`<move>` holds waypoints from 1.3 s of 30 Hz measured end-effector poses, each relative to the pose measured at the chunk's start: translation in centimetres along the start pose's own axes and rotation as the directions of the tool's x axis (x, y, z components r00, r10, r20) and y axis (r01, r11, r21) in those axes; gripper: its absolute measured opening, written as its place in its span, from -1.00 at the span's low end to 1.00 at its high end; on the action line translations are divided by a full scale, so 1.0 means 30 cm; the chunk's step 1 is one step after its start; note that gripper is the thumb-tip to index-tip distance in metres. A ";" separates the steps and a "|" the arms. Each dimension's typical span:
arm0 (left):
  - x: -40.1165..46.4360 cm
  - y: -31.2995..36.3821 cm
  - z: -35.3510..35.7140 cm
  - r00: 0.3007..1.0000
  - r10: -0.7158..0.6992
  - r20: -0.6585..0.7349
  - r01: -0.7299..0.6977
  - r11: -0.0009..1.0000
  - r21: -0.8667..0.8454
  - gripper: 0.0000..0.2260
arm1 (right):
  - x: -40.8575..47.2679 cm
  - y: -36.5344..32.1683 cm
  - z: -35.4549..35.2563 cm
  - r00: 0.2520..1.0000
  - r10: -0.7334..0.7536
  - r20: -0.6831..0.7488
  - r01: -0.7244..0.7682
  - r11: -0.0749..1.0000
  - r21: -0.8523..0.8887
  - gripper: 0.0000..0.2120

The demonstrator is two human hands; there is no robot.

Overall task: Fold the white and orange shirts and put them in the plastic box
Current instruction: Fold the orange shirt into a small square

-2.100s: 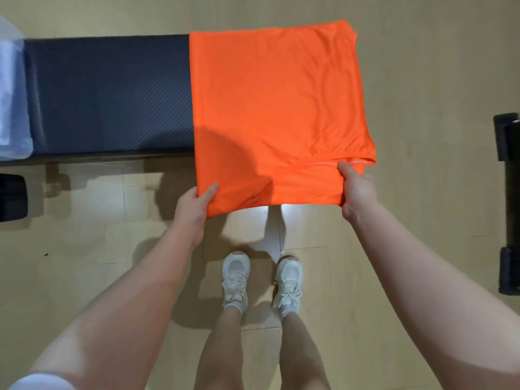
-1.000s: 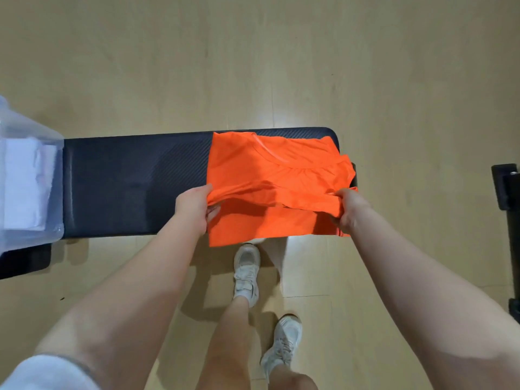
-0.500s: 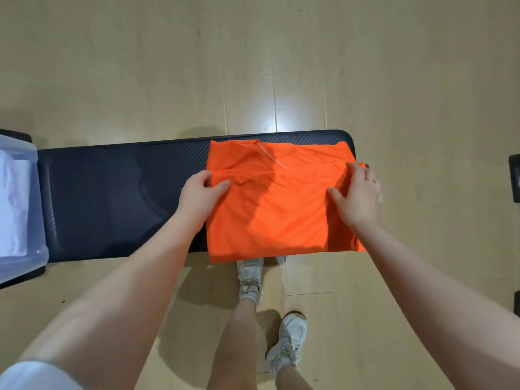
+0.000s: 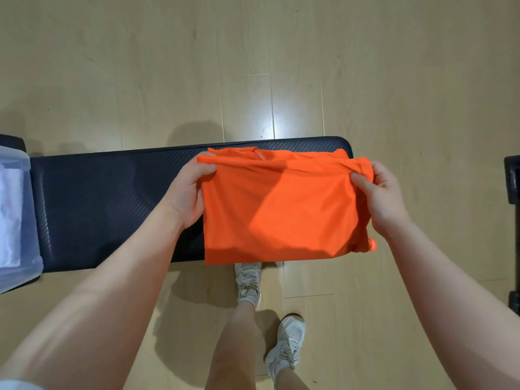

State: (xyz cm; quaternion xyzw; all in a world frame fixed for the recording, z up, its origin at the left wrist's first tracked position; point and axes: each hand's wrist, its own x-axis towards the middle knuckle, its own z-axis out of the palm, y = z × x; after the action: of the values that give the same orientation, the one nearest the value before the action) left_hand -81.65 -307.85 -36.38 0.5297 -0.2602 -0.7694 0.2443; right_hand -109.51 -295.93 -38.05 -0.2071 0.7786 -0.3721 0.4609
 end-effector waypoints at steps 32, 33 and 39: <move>0.144 -0.289 -0.042 0.891 0.360 0.278 -0.144 -0.355 0.924 -0.36 | 0.012 0.214 0.331 0.824 -0.435 0.362 0.470 0.171 -0.866 -0.42; 0.143 -0.289 -0.039 0.893 0.366 0.263 -0.129 -0.350 0.928 -0.35 | 0.021 0.218 0.292 0.852 -0.421 0.309 0.419 0.197 -0.886 -0.42; 0.140 -0.312 0.036 0.907 0.414 0.081 0.023 -0.241 0.970 -0.28 | 0.063 0.249 0.067 0.953 -0.296 0.069 0.200 0.440 -0.876 -0.44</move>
State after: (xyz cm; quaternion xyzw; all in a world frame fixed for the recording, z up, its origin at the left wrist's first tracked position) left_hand -84.94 -303.45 -45.12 0.5726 -0.8006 -0.1458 -0.0997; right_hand -108.54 -293.21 -45.46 -0.5063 0.8403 0.0035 0.1939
